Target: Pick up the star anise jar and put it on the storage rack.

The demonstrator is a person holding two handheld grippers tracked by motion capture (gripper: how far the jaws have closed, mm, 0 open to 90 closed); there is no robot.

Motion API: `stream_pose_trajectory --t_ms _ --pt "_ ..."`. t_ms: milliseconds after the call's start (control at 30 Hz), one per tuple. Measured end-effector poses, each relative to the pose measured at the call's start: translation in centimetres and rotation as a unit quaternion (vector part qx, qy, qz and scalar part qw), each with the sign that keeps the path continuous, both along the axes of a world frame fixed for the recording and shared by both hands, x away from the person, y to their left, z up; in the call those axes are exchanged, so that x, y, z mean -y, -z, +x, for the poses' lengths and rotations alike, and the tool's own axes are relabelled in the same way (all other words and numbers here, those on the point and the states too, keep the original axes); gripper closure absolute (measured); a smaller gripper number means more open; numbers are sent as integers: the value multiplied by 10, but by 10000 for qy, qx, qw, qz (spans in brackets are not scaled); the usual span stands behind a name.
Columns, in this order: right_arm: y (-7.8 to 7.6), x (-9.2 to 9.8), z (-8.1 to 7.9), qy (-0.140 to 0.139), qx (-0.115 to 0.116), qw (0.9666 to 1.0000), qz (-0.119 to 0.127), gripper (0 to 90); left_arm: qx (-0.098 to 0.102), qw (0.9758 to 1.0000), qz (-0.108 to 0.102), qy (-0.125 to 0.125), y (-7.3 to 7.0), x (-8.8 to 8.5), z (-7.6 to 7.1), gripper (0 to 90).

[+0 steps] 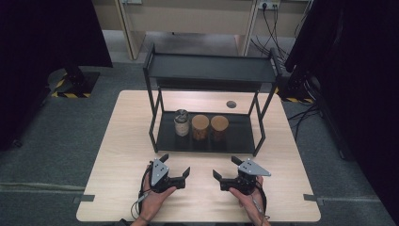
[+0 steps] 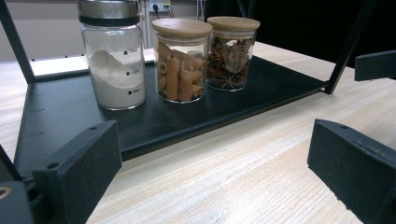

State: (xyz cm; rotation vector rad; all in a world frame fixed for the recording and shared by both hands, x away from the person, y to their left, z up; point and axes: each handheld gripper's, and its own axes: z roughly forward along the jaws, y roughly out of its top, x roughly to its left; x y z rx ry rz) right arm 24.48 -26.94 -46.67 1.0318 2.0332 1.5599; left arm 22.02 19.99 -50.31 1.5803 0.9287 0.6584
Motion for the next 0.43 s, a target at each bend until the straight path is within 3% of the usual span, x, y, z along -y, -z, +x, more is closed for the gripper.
stream_pose_trajectory --t_ms 433 --pt "0 0 0 22 17 10000 1 37 -1 10000 6 0 0 0 0 25"
